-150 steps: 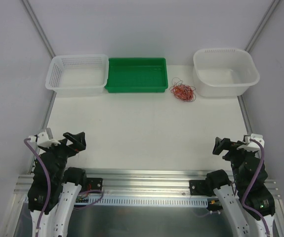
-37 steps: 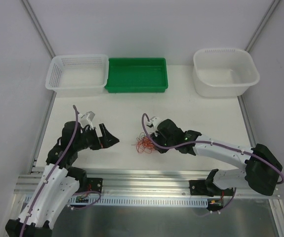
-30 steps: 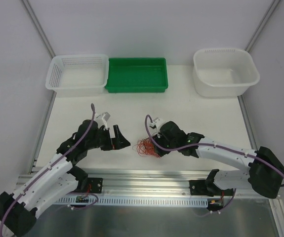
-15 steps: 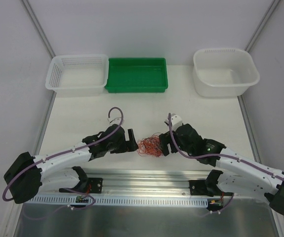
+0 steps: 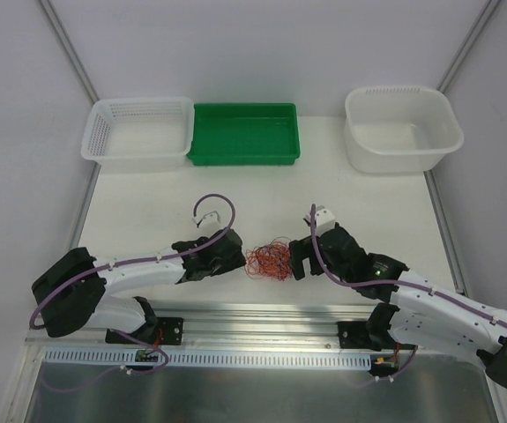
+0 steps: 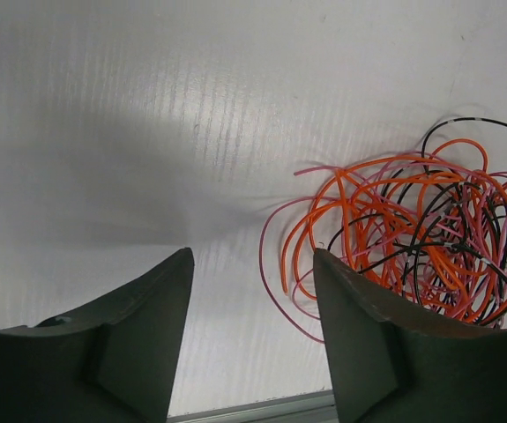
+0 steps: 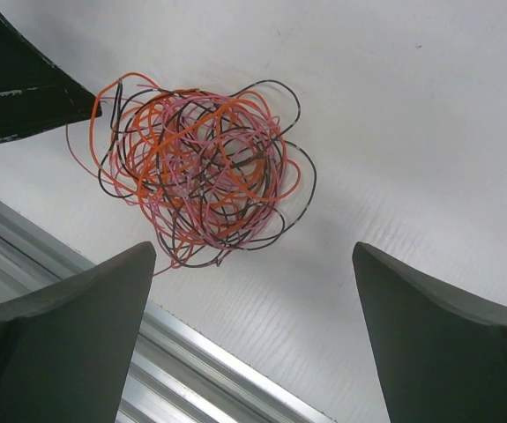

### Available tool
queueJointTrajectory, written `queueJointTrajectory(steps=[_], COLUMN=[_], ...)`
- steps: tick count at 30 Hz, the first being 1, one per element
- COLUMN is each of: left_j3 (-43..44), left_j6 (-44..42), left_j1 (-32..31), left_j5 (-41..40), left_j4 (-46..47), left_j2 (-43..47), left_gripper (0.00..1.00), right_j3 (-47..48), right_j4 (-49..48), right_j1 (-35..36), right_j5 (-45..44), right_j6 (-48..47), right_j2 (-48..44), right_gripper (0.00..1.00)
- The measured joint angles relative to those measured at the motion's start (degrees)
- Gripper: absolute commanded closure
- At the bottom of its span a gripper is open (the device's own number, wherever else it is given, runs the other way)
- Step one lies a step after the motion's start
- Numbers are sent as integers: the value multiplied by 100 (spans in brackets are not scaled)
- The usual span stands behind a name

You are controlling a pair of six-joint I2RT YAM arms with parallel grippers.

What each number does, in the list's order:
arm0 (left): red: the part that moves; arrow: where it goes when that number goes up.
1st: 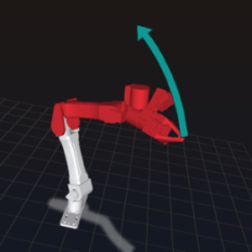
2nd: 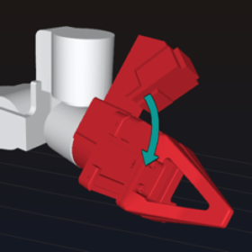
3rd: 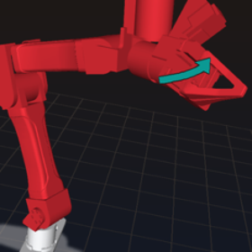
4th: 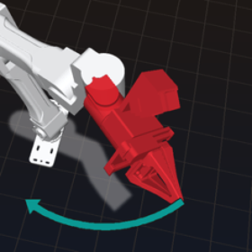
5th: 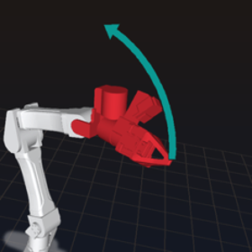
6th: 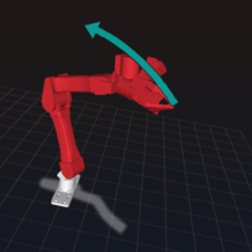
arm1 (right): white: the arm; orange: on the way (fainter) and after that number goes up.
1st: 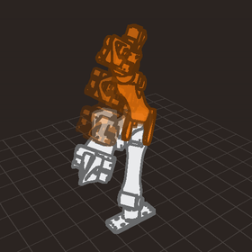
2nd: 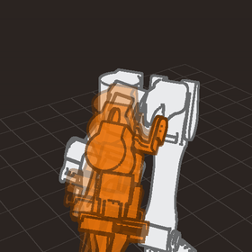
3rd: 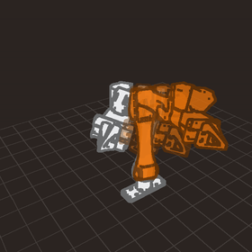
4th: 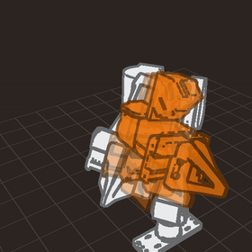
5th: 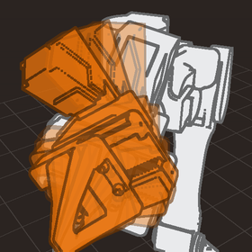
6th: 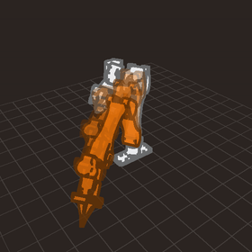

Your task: Untangle the cables

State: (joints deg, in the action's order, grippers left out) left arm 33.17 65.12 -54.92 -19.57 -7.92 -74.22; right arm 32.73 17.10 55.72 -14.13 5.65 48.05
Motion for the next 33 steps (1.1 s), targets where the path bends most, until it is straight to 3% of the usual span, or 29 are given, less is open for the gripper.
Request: queueJointTrajectory(steps=[10,13,19,24,27,30,31,33], left_j3=[278,319,374,404,409,409,409,409], left_j6=[181,208,278,177,63,-46,-87,-173], left_j1=[-295,-369,-481,-555,-595,-627,-627,-627], left_j5=[-177,-173,-188,-238,-328,-409,-474,-597], left_j4=[11,15,7,4,0,-20,-28,-85], left_j2=[-470,-592,-726,-699,-590,-348,-223,63], left_gripper=[57,68,100,100,100,100,100,100], right_j3=[-79,-96,-129,-129,-129,-129,-129,-129], right_j4=[-420,-619,-1069,-1462,-1694,-1847,-1867,-1873], right_j1=[17,44,83,197,289,326,328,328], right_j5=[125,153,271,415,444,433,407,326], right_j6=[243,323,514,656,737,815,841,876], right_j2=[323,503,994,1574,1969,2256,2310,2330], right_gripper=[1,0,1,3,12,33,46,62])
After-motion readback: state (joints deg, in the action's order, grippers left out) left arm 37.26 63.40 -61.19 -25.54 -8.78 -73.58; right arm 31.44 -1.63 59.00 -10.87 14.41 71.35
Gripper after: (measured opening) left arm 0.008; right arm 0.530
